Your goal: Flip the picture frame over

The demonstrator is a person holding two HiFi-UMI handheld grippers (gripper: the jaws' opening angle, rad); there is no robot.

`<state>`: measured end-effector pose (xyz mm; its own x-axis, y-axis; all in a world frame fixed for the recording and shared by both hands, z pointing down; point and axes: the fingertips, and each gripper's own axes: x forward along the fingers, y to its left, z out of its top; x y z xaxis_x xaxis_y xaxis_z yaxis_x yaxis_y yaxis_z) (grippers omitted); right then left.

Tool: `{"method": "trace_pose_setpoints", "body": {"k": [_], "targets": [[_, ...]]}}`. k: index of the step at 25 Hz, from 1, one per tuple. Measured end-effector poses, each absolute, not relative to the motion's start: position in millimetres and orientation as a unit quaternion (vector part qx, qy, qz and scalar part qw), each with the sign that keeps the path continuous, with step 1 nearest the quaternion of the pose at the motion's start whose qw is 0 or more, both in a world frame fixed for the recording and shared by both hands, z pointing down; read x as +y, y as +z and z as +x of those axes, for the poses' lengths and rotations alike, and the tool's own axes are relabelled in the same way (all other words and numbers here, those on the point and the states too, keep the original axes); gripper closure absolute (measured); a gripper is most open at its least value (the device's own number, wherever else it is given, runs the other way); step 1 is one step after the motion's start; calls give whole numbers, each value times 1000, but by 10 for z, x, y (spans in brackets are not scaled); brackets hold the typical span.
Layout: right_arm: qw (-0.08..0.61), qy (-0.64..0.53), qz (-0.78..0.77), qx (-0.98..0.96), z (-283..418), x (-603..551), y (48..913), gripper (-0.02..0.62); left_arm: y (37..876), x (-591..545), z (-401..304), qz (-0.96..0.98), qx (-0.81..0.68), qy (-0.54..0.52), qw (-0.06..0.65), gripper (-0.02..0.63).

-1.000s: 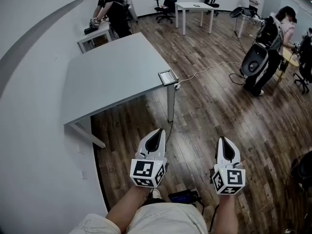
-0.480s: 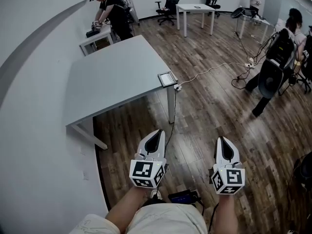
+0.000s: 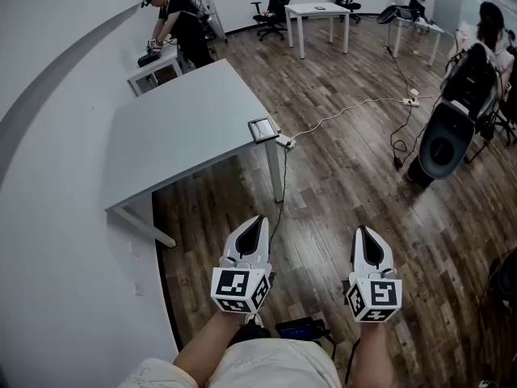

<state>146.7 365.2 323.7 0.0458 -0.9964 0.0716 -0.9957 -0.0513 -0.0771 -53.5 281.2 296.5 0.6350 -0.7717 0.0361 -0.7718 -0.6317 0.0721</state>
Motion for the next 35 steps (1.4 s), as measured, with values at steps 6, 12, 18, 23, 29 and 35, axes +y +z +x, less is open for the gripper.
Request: {"method": "trace_pose_setpoints", "body": {"k": [6,12,18,23,29,35], "targets": [[2,-52,-719,693,1644,3608,3241,571,2975,2837,-357,898,-439,5,35,606],[7,-53,-710,703,1694,3430,3237,571,2984,2714,-310,893,-449,1,38,606],[0,-53,-705,707,1670,3137,3285,571,3043,2424,-304,891,-452,-6,46,606],[-15,-49,-701,712,1552,2707,3271,571,3052,1982,-369,891,-451,-14,50,606],[-35,-49,-695,716,1332,2039,3294,571,3111,1346,-547,890,-453,-16,52,606],[-56,-52,-691,719,1064,1351,3329,571,3241,640,-778,889,-453,-11,69,606]]}}
